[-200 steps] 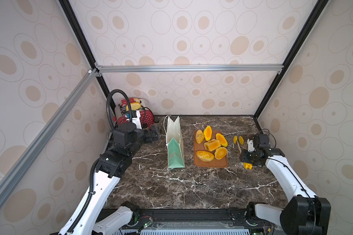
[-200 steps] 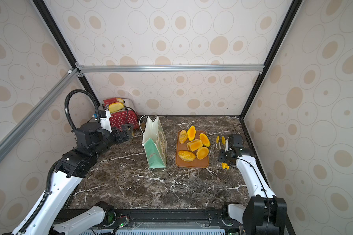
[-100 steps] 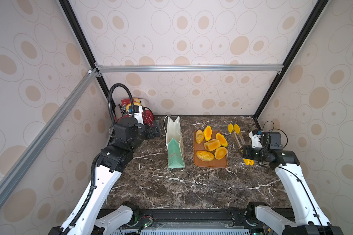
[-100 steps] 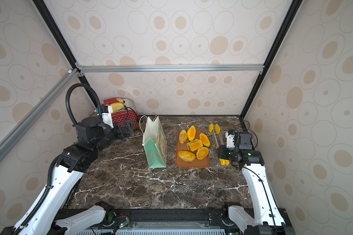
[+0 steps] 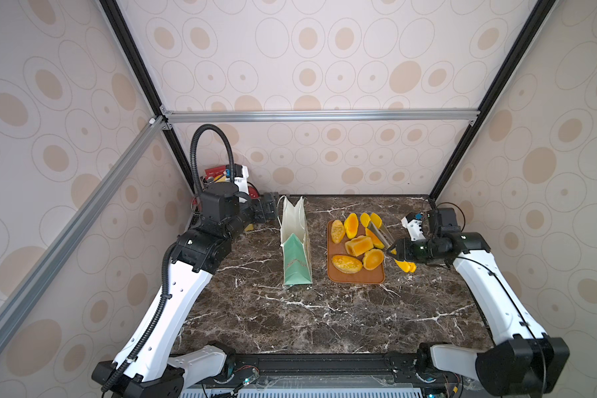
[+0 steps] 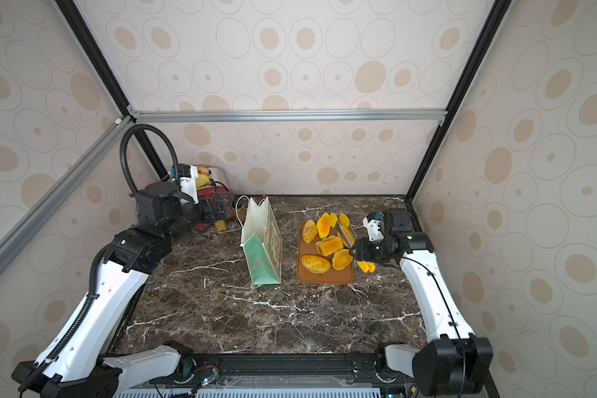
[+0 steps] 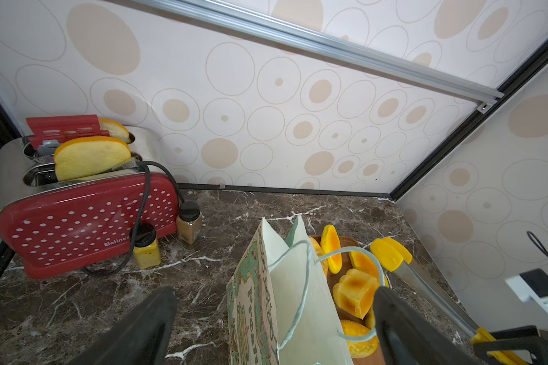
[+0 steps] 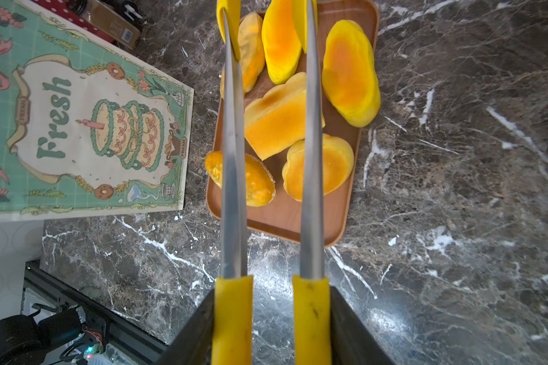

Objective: Pack bread into a paper bag
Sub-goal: Pick up the fake bread from the plate.

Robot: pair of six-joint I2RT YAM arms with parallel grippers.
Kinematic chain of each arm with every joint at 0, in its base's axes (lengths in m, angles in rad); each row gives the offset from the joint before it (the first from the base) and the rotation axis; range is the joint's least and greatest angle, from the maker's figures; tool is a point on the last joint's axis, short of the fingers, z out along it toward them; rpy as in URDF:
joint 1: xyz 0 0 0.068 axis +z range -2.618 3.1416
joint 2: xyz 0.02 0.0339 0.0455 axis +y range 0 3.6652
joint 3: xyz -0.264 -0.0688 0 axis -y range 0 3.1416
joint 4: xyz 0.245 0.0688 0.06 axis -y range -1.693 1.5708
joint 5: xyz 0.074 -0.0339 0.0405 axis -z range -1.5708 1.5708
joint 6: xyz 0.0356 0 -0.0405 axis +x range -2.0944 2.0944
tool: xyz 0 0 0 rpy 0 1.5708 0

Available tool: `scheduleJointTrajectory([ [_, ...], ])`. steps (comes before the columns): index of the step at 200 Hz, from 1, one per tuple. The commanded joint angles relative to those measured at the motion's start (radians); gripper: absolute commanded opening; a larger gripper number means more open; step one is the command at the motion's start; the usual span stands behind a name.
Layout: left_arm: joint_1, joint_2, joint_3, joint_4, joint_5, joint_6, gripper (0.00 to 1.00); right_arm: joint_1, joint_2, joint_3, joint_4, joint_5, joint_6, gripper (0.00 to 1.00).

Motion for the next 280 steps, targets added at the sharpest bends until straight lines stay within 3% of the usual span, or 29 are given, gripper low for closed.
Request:
scheduleJointTrajectory([
  [1, -0.009, 0.003, 0.05, -0.01, -0.024, -0.01, 0.99, 0.015, 0.084, 0.095, 0.041, -0.027, 0.005, 0.52],
  [40, -0.01, 0.017, 0.06, -0.026, -0.046, 0.008, 0.99, 0.033, 0.286, 0.272, -0.004, -0.01, 0.006, 0.51],
  [80, -0.009, 0.014, 0.041, -0.013, -0.047, 0.021, 0.99, 0.04, 0.44, 0.434, -0.091, 0.038, -0.009, 0.58],
  [189, -0.009, 0.003, -0.004, -0.004, -0.059, 0.036, 0.99, 0.074, 0.587, 0.541, -0.164, 0.054, -0.038, 0.69],
  [254, -0.01, -0.027, -0.034, -0.045, -0.07, 0.003, 0.99, 0.081, 0.66, 0.578, -0.161, 0.056, -0.031, 0.69],
  [280, -0.009, -0.072, -0.092, -0.046, -0.084, -0.014, 0.99, 0.083, 0.66, 0.571, -0.155, 0.073, -0.032, 0.65],
])
